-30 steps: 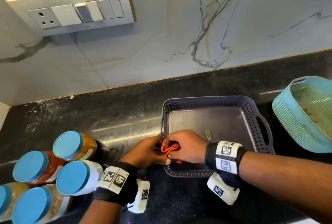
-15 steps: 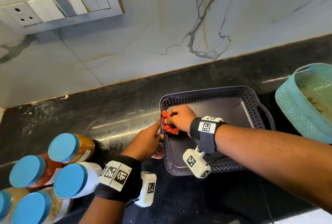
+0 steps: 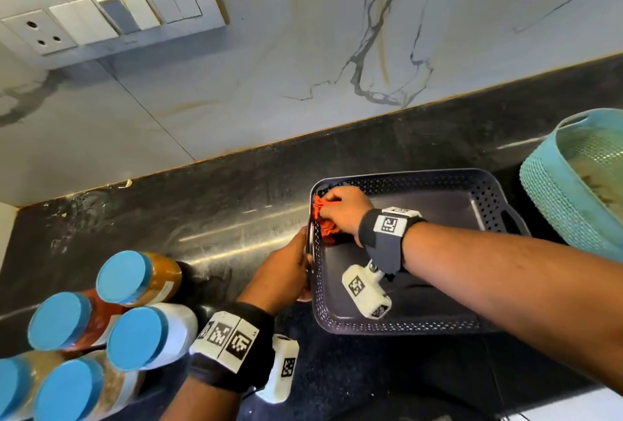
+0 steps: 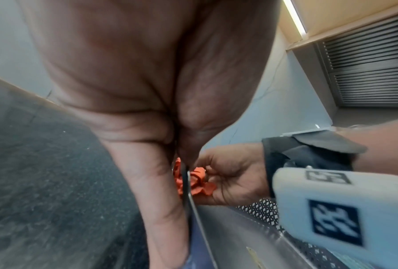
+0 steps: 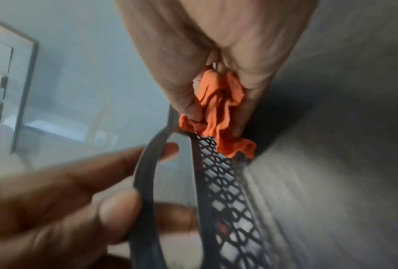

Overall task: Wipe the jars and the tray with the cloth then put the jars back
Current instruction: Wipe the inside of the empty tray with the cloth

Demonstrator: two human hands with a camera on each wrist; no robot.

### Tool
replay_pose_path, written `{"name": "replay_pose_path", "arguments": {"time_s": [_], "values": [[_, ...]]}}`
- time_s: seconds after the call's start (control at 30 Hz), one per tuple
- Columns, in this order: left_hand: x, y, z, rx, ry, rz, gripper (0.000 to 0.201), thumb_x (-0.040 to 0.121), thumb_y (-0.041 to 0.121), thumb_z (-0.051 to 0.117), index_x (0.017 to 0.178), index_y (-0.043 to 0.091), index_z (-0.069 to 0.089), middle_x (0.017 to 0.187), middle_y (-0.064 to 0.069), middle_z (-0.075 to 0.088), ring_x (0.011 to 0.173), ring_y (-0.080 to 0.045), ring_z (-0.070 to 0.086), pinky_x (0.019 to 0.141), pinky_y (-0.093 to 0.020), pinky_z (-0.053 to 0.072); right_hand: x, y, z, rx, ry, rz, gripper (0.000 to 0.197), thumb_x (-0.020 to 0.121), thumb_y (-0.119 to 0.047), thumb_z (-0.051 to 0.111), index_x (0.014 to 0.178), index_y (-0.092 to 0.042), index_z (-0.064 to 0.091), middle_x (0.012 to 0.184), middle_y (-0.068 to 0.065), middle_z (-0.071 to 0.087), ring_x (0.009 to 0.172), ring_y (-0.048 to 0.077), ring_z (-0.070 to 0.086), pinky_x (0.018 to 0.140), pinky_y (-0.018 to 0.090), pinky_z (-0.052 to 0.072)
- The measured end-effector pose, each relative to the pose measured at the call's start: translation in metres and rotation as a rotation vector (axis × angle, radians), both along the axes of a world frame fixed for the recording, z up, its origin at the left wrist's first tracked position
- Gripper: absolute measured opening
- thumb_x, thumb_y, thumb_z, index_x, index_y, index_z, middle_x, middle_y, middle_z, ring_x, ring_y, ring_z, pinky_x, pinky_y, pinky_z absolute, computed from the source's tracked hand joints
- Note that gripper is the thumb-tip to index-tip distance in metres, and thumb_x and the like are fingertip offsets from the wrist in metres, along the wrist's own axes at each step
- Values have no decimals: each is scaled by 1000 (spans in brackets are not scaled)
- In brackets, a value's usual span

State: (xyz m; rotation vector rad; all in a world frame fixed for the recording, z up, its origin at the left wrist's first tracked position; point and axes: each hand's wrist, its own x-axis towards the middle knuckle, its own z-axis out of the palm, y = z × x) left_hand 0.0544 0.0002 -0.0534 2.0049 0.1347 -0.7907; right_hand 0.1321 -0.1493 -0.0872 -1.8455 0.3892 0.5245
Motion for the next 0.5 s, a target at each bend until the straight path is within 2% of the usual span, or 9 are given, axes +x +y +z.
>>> {"name": "replay_pose_path", "arguments": {"time_s": [0.07,0.13,0.23,0.3,0.37,0.43,0.5], "values": [[1,0,-3,0,-18,11,66,106,9,40,121,73,42,92,-5,68,72,-21,69,80,-50,66,-12,-2,-1,-42,14,93,15,78,-1,75,71,-13,70,60,8,70,57,28,71,64,49,64],[1,2,-7,9,-26,16,68,106,11,42,114,79,43,95,-8,70,79,-24,72,81,-50,65,-40,-4,-2,-104,60,263,12,77,-1,77,74,-11,70,65,10,72,59,27,73,60,38,63],[-3,2,-6,17,-34,39,56,109,13,42,130,65,43,95,-8,70,80,-24,72,81,-47,66,-71,-7,5,-142,115,446,9,75,0,76,80,-6,71,74,15,74,66,34,74,63,41,64],[-6,3,-6,11,-45,45,50,112,18,39,140,59,41,96,0,70,80,-19,74,76,-38,66,-65,-6,11,-118,95,384,8,79,-4,76,77,-9,71,73,17,75,61,32,73,58,36,62],[-7,2,-4,0,-58,59,47,113,19,37,146,53,43,97,4,69,74,-13,74,71,-33,66,-46,-2,13,-76,5,223,13,84,-5,75,75,-13,68,70,14,74,53,28,69,52,34,58],[-7,2,-6,26,-92,34,55,112,16,38,148,56,39,99,-3,68,71,-15,70,75,-40,67,-25,1,18,-123,-151,143,13,81,-5,74,77,-17,71,72,7,75,61,26,71,59,39,62],[-5,3,-8,20,-102,52,53,112,18,39,149,56,39,100,-6,67,67,-13,68,75,-42,67,-16,1,17,-218,-275,213,12,78,-9,75,81,-21,76,79,-1,75,73,20,71,73,38,60]]}}
